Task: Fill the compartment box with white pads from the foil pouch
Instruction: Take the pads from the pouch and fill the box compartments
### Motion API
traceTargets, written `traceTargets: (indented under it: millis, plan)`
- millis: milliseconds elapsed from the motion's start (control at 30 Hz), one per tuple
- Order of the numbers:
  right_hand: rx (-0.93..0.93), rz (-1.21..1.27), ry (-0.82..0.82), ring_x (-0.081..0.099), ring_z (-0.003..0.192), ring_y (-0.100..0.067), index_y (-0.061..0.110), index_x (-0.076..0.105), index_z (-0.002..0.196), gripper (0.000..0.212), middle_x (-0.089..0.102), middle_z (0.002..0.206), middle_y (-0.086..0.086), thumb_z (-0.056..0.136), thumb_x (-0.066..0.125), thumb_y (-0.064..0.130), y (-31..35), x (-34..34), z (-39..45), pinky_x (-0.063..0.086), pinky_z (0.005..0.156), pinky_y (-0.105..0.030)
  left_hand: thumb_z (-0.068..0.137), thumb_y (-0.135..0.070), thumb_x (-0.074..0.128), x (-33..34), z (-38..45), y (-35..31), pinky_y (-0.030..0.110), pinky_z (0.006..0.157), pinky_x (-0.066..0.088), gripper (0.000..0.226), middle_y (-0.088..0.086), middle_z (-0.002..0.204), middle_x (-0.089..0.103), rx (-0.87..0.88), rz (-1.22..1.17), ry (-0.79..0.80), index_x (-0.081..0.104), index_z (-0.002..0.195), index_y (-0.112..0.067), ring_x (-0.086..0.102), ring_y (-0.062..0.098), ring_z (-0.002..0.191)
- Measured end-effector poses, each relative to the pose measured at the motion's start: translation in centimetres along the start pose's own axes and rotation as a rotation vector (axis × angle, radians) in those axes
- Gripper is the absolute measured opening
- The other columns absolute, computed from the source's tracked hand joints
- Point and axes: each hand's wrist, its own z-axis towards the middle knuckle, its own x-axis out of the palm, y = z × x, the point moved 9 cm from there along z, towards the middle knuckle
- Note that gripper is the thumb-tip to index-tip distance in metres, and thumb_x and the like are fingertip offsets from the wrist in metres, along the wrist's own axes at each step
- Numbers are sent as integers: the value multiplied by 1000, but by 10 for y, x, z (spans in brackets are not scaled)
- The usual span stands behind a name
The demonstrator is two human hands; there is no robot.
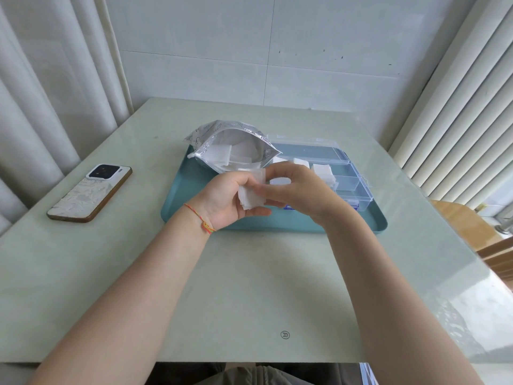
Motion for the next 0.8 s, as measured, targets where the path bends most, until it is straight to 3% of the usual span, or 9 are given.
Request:
traceTargets:
  millis: [67,167,233,300,400,500,633,800]
  plan:
    - [-36,-80,-11,60,77,-8,9,70,88,20,63,98,6,79,78,26,2,0,1,44,64,-22,95,-5,26,1,-1,0,27,64,56,45,0,93,75,3,-42,-4,67,108,-17,71,13,79]
    - [-57,-102,-47,53,82,-12,-5,60,80,33,57,91,0,82,75,24,2,-2,2,40,64,-24,95,-5,28,-2,-1,-2,30,67,59,41,3,93,75,14,-93,-29,67,107,-12,71,15,78]
    - [-79,-195,-128,49,99,-12,7,59,75,28,56,99,3,82,75,29,5,-7,1,39,71,-20,94,-4,30,-8,1,-2,33,69,60,41,9,96,73,20,-149,-69,66,113,-8,71,19,81]
    - [-149,-287,-212,42,113,-14,21,58,87,25,51,110,3,79,78,34,13,-13,-2,36,82,-19,93,-5,33,-16,2,0,37,70,60,39,11,90,67,20,-179,-128,63,117,-5,68,22,75]
    - [-271,-338,-127,38,117,-11,27,54,120,62,47,124,8,67,84,42,21,-1,-5,34,96,-15,92,-9,42,-20,1,4,35,61,57,28,7,75,54,-21,-131,-179,61,112,-8,56,20,62]
    - [-339,-471,-55,36,124,-13,30,46,135,89,41,136,10,58,76,62,20,19,-4,38,105,-43,88,-9,47,-15,-3,7,20,50,47,18,-1,73,56,-61,-13,-194,62,94,-16,53,13,65]
    - [-379,-531,-66,38,124,-15,23,53,129,75,47,132,10,65,83,48,21,25,-3,36,103,-49,88,-4,46,-11,-1,10,18,54,45,19,0,77,54,-77,-7,-182,58,81,-18,54,13,70]
    - [-397,-483,-46,41,121,-11,34,48,134,75,48,126,17,67,82,41,24,25,-4,41,100,-48,90,-3,49,-9,0,9,19,54,48,21,-2,78,57,-64,-106,-184,59,83,-20,58,11,72]
